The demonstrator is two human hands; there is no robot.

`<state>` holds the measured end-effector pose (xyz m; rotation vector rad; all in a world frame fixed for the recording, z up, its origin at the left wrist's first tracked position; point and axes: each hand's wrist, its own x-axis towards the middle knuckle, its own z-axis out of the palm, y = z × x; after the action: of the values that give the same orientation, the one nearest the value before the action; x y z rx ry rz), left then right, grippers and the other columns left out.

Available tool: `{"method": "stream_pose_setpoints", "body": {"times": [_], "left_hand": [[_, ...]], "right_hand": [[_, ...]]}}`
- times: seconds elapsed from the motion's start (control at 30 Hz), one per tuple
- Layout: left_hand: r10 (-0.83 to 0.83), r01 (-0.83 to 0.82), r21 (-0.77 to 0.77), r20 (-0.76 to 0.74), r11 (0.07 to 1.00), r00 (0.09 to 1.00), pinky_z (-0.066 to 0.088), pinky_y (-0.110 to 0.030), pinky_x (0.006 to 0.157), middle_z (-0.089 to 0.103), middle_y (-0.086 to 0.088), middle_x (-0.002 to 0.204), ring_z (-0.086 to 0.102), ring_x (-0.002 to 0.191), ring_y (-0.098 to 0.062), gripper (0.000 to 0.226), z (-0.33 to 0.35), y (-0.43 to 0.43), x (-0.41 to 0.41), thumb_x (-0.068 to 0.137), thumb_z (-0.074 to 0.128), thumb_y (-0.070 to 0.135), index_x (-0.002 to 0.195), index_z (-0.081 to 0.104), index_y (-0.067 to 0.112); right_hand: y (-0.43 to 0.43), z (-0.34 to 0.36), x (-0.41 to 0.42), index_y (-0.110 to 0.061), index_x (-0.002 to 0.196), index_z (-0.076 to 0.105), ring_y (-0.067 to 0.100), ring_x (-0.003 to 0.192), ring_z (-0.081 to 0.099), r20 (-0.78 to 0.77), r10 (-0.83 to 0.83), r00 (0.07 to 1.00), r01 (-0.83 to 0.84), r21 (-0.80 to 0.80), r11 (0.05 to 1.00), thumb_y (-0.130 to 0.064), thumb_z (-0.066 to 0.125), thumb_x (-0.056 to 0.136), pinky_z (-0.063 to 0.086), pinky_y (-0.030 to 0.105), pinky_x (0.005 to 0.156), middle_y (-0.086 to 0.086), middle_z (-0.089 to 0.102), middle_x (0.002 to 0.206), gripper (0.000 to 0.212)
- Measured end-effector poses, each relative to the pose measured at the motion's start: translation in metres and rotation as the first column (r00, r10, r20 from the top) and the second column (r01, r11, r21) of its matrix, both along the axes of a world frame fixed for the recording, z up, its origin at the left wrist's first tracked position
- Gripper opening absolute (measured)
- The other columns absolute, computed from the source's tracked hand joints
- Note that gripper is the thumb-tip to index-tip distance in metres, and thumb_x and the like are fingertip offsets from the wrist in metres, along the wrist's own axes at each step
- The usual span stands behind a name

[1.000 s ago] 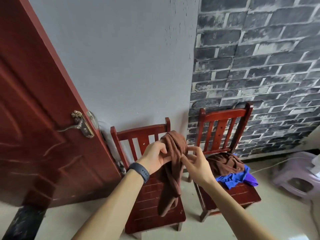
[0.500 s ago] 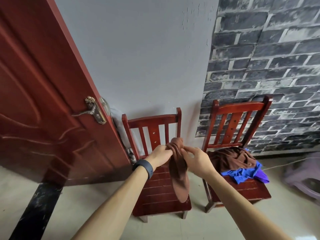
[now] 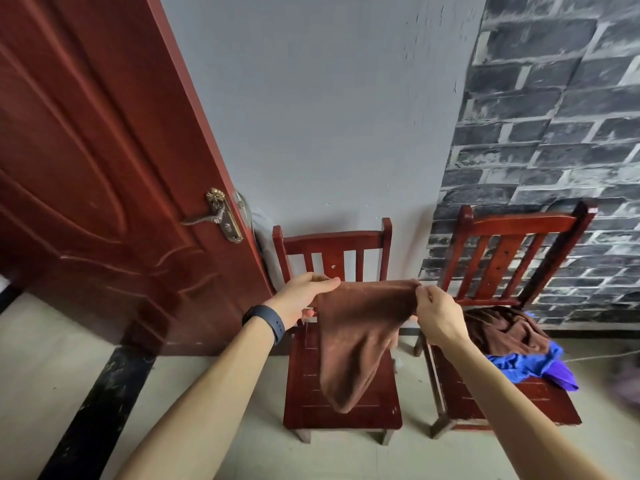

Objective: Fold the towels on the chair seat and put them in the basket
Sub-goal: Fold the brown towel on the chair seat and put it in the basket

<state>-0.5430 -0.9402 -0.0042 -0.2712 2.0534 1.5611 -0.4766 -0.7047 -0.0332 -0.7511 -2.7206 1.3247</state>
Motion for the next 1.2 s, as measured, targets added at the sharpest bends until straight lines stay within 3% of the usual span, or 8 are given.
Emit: {"method": "stream_pose_setpoints", "body": {"times": [0.13, 0.3, 0.47, 0.63, 0.77, 0.87, 1.1, 1.2], "left_hand": [[0.036, -0.037, 0.188, 0.008, 0.982, 0.999, 0.038, -0.025, 0.058, 0.065, 0.002, 0.103, 0.054, 0.091, -0.016, 0.017, 0.000, -0.011, -0.001, 0.075, 0.081, 0.029, 0.087, 0.070, 0.031], [-0.057, -0.016, -0.230, -0.307, 0.973, 0.950, 0.045, -0.024, 0.072, 0.060, 0.009, 0.102, 0.055, 0.090, -0.006, 0.037, 0.003, -0.016, 0.001, 0.080, 0.079, 0.028, 0.110, 0.058, 0.025], [0.137, -0.209, -0.154, -0.380, 0.966, 0.915, 0.039, -0.026, 0.080, 0.058, 0.002, 0.104, 0.055, 0.100, -0.015, 0.047, 0.003, -0.026, -0.011, 0.070, 0.087, 0.025, 0.104, 0.056, 0.015], [0.216, -0.226, -0.023, -0.212, 0.974, 0.953, 0.044, -0.030, 0.070, 0.065, -0.005, 0.100, 0.060, 0.092, -0.020, 0.045, -0.004, -0.036, -0.013, 0.063, 0.091, 0.026, 0.095, 0.060, 0.017], [0.286, -0.253, 0.395, -0.025, 0.883, 0.958, 0.048, -0.029, 0.068, 0.067, -0.005, 0.084, 0.066, 0.077, -0.021, 0.031, -0.002, -0.043, -0.010, 0.066, 0.084, 0.005, 0.084, 0.062, 0.018], [0.324, -0.292, 0.513, 0.027, 0.807, 0.946, 0.044, -0.024, 0.063, 0.065, -0.003, 0.084, 0.062, 0.071, -0.015, 0.023, -0.002, -0.051, -0.008, 0.075, 0.077, 0.005, 0.087, 0.065, 0.020], [0.162, -0.134, 0.209, -0.123, 0.969, 0.979, 0.044, -0.034, 0.093, 0.067, -0.002, 0.118, 0.060, 0.113, -0.018, 0.042, -0.014, -0.062, 0.008, 0.084, 0.070, 0.000, 0.121, 0.069, 0.021], [-0.011, -0.019, -0.114, -0.256, 0.993, 0.967, 0.043, -0.035, 0.104, 0.066, 0.004, 0.122, 0.054, 0.121, -0.016, 0.051, -0.025, -0.068, 0.010, 0.076, 0.076, -0.003, 0.114, 0.071, 0.031]], "right_hand": [[-0.003, -0.006, -0.009, -0.005, 0.115, 0.053, 0.024, 0.096, 0.065, 0.059, -0.121, 0.991, 0.132, -0.587, 0.798, -0.041, 0.042, 0.105, 0.055, 0.042, 0.091, 0.008, 0.064, 0.109, 0.039], [0.009, -0.002, -0.010, -0.004, 0.118, 0.062, 0.027, 0.111, 0.062, 0.066, 0.004, 0.998, 0.058, -0.903, 0.426, -0.041, 0.065, 0.092, 0.052, 0.044, 0.096, 0.009, 0.065, 0.119, 0.046], [0.030, -0.007, -0.012, 0.000, 0.107, 0.069, 0.019, 0.084, 0.056, 0.143, -0.033, 0.989, 0.138, -0.831, 0.540, -0.021, 0.081, 0.077, 0.047, 0.029, 0.058, 0.010, 0.062, 0.088, 0.038], [0.054, -0.018, -0.015, -0.006, 0.110, 0.071, 0.022, 0.083, 0.059, 0.087, -0.109, 0.990, 0.137, -0.747, 0.650, -0.024, 0.069, 0.093, 0.050, 0.034, 0.069, 0.008, 0.063, 0.089, 0.025], [0.064, -0.021, -0.018, -0.016, 0.113, 0.070, 0.027, 0.081, 0.066, 0.017, -0.100, 0.995, 0.101, -0.233, 0.967, -0.033, 0.049, 0.101, 0.059, 0.046, 0.081, 0.007, 0.070, 0.092, 0.030], [0.074, -0.016, -0.016, -0.019, 0.115, 0.067, 0.034, 0.100, 0.063, 0.006, -0.114, 0.993, 0.114, 0.047, 0.992, -0.038, 0.042, 0.103, 0.049, 0.036, 0.087, 0.008, 0.069, 0.104, 0.033], [0.086, -0.012, -0.016, -0.015, 0.115, 0.066, 0.025, 0.097, 0.066, 0.121, -0.165, 0.979, 0.202, -0.692, 0.693, -0.031, 0.077, 0.085, 0.051, 0.041, 0.089, 0.009, 0.072, 0.103, 0.036], [0.086, -0.009, -0.008, -0.016, 0.126, 0.060, 0.023, 0.092, 0.066, 0.022, -0.001, 1.000, 0.013, -0.545, 0.838, 0.007, 0.072, 0.078, 0.049, 0.030, 0.076, 0.012, 0.069, 0.109, 0.054]]}}
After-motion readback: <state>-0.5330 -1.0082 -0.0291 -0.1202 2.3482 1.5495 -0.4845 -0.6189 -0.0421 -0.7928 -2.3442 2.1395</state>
